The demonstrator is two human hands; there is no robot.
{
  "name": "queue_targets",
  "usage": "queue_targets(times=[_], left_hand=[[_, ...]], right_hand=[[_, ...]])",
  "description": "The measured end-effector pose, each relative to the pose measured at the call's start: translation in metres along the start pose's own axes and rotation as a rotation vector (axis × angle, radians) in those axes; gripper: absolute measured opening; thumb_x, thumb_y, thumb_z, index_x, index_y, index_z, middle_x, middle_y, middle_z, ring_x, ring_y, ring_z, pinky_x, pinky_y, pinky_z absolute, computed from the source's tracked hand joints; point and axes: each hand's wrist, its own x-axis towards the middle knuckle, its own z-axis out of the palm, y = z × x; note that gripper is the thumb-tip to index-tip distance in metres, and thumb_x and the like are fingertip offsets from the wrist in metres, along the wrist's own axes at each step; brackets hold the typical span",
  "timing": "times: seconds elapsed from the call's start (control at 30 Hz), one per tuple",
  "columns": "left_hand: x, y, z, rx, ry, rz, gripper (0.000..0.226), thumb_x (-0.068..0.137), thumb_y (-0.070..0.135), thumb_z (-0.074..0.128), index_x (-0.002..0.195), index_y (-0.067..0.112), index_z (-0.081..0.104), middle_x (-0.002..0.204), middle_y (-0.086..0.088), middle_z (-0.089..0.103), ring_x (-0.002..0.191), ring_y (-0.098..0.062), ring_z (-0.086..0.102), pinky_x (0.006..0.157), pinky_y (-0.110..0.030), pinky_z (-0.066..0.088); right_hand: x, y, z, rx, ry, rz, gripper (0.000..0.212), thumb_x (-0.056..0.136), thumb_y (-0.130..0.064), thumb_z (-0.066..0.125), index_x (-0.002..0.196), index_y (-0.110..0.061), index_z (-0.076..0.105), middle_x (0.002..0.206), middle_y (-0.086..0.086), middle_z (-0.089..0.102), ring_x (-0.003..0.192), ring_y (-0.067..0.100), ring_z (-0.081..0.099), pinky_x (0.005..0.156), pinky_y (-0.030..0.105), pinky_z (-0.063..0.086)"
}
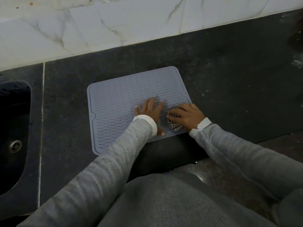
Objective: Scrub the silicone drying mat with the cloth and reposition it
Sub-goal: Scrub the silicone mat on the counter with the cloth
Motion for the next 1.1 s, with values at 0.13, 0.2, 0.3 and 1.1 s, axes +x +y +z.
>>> queue_targets(times=[0.13,0.2,0.3,1.1], left_hand=[[0.005,0.001,0.008,0.001,-0.055,0.020,0.126,0.055,0.053,0.083,0.147,0.037,-0.001,0.155,-0.003,-0.012,0.142,-0.030,-0.009,0.106,-0.068,0.013],[0.005,-0.002,0.009,-0.015,-0.061,0.034,0.126,0.055,0.052,0.083,0.147,0.038,-0.002,0.154,-0.002,-0.013,0.142,-0.030,-0.010,0.105,-0.069,0.014],[0.004,-0.003,0.006,-0.033,-0.081,0.039,0.126,0.056,0.050,0.084,0.147,0.039,-0.002,0.153,-0.002,-0.014,0.141,-0.030,-0.012,0.105,-0.070,0.012],[0.009,-0.002,0.006,0.020,-0.118,0.032,0.127,0.059,0.054,0.081,0.145,0.040,-0.012,0.153,-0.003,-0.020,0.141,-0.033,-0.015,0.107,-0.067,0.011]], right_hand=[[0.002,-0.007,0.010,-0.065,-0.027,-0.107,0.027,0.061,-0.030,0.079,0.087,-0.032,0.075,0.098,-0.010,0.072,0.083,0.018,0.069,0.072,0.028,0.047],[-0.015,0.005,0.015,-0.076,0.030,-0.104,0.023,0.074,-0.025,0.060,0.090,-0.031,0.075,0.100,-0.009,0.072,0.084,0.019,0.070,0.071,0.027,0.047],[-0.041,0.033,0.013,-0.113,0.046,-0.062,0.033,0.079,-0.020,0.046,0.094,-0.026,0.076,0.102,-0.004,0.072,0.084,0.023,0.070,0.065,0.030,0.050],[-0.053,0.045,0.012,0.026,-0.019,0.184,0.057,0.042,-0.012,0.086,0.097,-0.021,0.074,0.103,0.001,0.071,0.083,0.031,0.067,0.060,0.037,0.049]])
